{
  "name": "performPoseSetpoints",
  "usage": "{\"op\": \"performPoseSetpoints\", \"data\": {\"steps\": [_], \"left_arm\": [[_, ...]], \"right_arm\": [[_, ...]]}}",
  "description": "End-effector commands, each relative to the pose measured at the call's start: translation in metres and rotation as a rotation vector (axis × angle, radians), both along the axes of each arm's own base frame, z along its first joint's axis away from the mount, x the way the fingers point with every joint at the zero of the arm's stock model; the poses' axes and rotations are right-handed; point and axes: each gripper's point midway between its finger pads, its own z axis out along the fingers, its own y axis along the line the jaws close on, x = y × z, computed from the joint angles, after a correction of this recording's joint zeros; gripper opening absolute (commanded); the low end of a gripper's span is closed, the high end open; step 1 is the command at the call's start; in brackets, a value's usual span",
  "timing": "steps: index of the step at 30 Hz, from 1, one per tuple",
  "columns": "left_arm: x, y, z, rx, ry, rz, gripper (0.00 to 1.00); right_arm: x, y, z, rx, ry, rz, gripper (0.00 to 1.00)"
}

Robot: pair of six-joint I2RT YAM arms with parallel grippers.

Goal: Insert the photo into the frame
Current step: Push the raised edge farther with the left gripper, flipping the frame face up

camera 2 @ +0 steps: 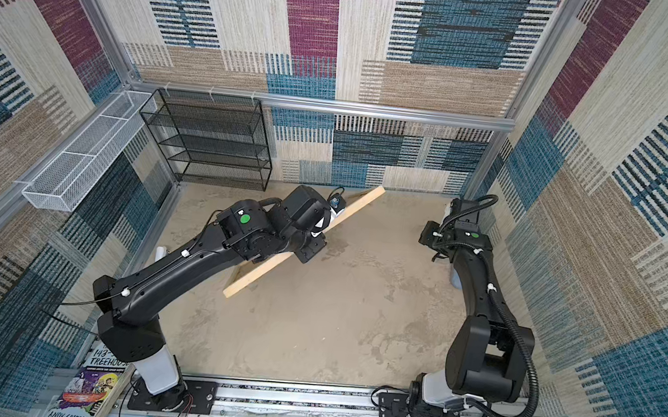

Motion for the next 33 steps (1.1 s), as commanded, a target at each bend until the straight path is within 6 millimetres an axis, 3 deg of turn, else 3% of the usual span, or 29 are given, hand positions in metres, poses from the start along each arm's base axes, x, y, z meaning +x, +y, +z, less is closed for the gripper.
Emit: {"op": "performPoseSetpoints", "data": {"steps": [1, 6, 16, 26, 33], "left_arm": [[0.005, -0.010, 0.021, -0.125, 0.013, 0.028, 0.00], [0.018, -0.008, 0.035, -0.167, 0.032, 0.065, 0.00], [0.058, 0.009, 0.033, -0.342, 0.153, 0.181, 0.00], [0.113, 0.047, 0.019, -0.540, 0.266, 0.310, 0.00], [0.132, 0.075, -0.012, -0.597, 0.288, 0.388, 0.00]], "right_arm": [[0.008, 0.005, 0.006, 0.024, -0.041, 0.025, 0.57], [0.009, 0.008, 0.005, 0.036, -0.040, 0.039, 0.57], [0.011, 0.019, 0.001, 0.081, -0.052, 0.081, 0.57], [0.010, 0.022, -0.003, 0.096, -0.047, 0.091, 0.57], [0.008, 0.028, -0.011, 0.125, -0.044, 0.105, 0.57]]}}
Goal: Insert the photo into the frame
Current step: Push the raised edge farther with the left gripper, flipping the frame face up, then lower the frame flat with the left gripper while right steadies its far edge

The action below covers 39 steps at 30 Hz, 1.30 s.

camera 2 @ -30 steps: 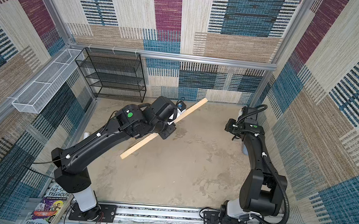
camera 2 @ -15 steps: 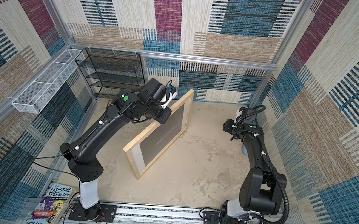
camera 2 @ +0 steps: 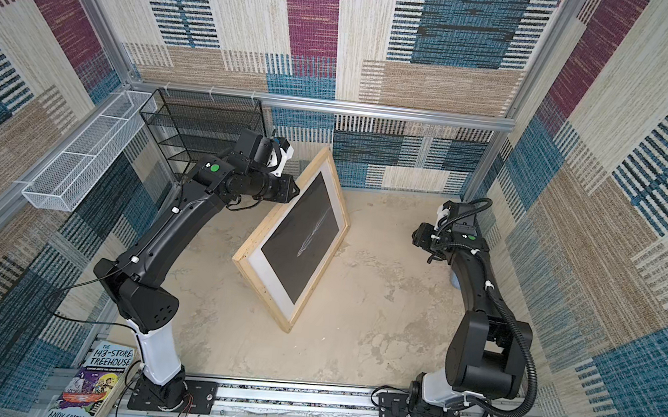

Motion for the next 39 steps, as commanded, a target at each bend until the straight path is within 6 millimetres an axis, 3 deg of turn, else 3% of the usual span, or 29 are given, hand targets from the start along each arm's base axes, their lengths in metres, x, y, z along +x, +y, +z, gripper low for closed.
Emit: {"op": "performPoseSetpoints", "data": {"steps": [1, 15, 24, 39], "left_arm": [[0.005, 0.003, -0.011, -0.075, 0.011, 0.020, 0.00], [-0.007, 0.054, -0.093, -0.221, -0.015, 0.170, 0.00], [-0.018, 0.063, -0.151, -0.309, -0.035, 0.193, 0.00], [-0.007, 0.059, -0.229, -0.424, -0.027, 0.173, 0.00]], "right_arm": [[0.006, 0.007, 0.002, 0.033, -0.041, 0.020, 0.57], [-0.004, 0.049, -0.060, 0.227, 0.016, 0.118, 0.59], [-0.023, 0.087, -0.096, 0.285, 0.095, 0.187, 0.64], [-0.033, 0.099, -0.115, 0.291, 0.142, 0.197, 0.66]]}}
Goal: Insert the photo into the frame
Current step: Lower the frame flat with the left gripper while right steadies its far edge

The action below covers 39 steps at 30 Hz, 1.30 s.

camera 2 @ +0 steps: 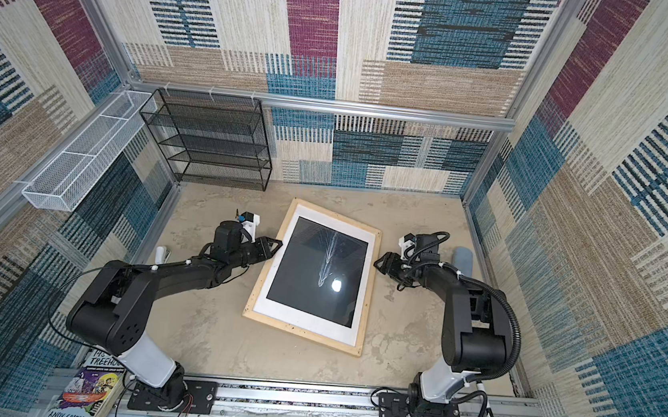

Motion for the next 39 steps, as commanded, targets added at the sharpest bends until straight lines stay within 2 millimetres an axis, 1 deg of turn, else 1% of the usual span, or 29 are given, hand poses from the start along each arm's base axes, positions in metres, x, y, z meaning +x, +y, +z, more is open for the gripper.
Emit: {"op": "performPoseSetpoints", "data": {"steps": [1, 5, 9, 10, 15, 20, 26, 28, 32, 35, 39], "left_arm": [[0.014, 0.003, -0.004, 0.014, -0.101, 0.006, 0.00], [0.017, 0.005, -0.024, -0.003, -0.082, 0.017, 0.03], [0.018, 0.005, -0.038, -0.003, -0.053, 0.023, 0.14], [0.019, 0.006, -0.041, 0.001, -0.044, 0.026, 0.19], [0.020, 0.010, -0.050, 0.027, -0.016, 0.041, 0.33], [0.020, 0.014, -0.064, 0.057, 0.031, 0.057, 0.41], [0.020, 0.019, -0.075, 0.087, 0.061, 0.077, 0.44], [0.016, 0.025, -0.081, 0.123, 0.096, 0.090, 0.45], [0.010, 0.034, -0.082, 0.194, 0.142, 0.109, 0.45], [0.001, 0.045, -0.079, 0.253, 0.175, 0.133, 0.43], [-0.021, 0.069, -0.077, 0.374, 0.243, 0.191, 0.38]], "right_arm": [[0.003, 0.000, 0.001, -0.006, -0.016, -0.009, 0.66], [-0.002, -0.002, -0.005, -0.016, 0.006, -0.013, 0.66], [-0.003, -0.004, -0.008, -0.025, 0.015, -0.020, 0.66], [-0.002, -0.005, -0.009, -0.031, 0.016, -0.023, 0.66], [0.000, -0.006, -0.010, -0.039, 0.021, -0.026, 0.66], [0.001, -0.007, -0.011, -0.044, 0.022, -0.025, 0.66], [0.003, -0.008, -0.009, -0.055, 0.019, -0.027, 0.66], [0.002, -0.009, -0.012, -0.060, 0.028, -0.030, 0.66], [0.004, -0.014, -0.017, -0.084, 0.038, -0.047, 0.66], [0.009, -0.021, -0.016, -0.119, 0.029, -0.075, 0.65], [0.023, -0.033, -0.011, -0.179, 0.002, -0.122, 0.60]]}}
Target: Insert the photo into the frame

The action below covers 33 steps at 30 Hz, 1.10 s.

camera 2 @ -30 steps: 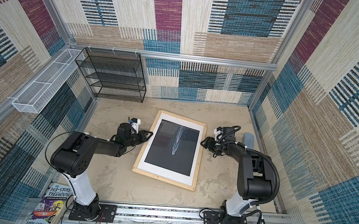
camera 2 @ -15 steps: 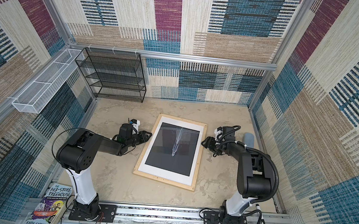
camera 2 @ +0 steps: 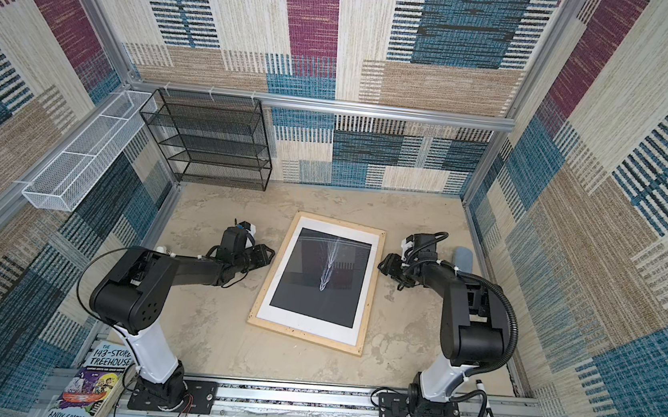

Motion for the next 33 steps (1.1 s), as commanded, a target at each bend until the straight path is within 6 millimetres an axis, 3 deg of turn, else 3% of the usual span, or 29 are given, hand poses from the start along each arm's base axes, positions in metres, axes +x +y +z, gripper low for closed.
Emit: {"op": "performPoseSetpoints", "data": {"steps": [1, 6, 13, 21, 33], "left_arm": [[-0.030, 0.030, -0.015, 0.166, 0.118, 0.046, 0.37], [-0.058, 0.051, -0.011, 0.270, 0.190, 0.067, 0.33], [-0.100, 0.048, -0.018, 0.260, 0.303, 0.046, 0.23], [-0.131, 0.044, -0.025, 0.334, 0.372, -0.002, 0.15], [-0.150, 0.018, -0.029, 0.366, 0.404, -0.076, 0.10]], "right_arm": [[0.015, -0.014, 0.005, -0.073, -0.038, -0.048, 0.59], [0.025, -0.021, 0.005, -0.121, -0.039, -0.049, 0.43], [0.037, -0.023, 0.005, -0.137, -0.049, -0.044, 0.22], [0.057, -0.021, 0.004, -0.132, -0.058, -0.030, 0.20], [0.088, -0.008, -0.009, -0.086, -0.057, 0.002, 0.17]]}}
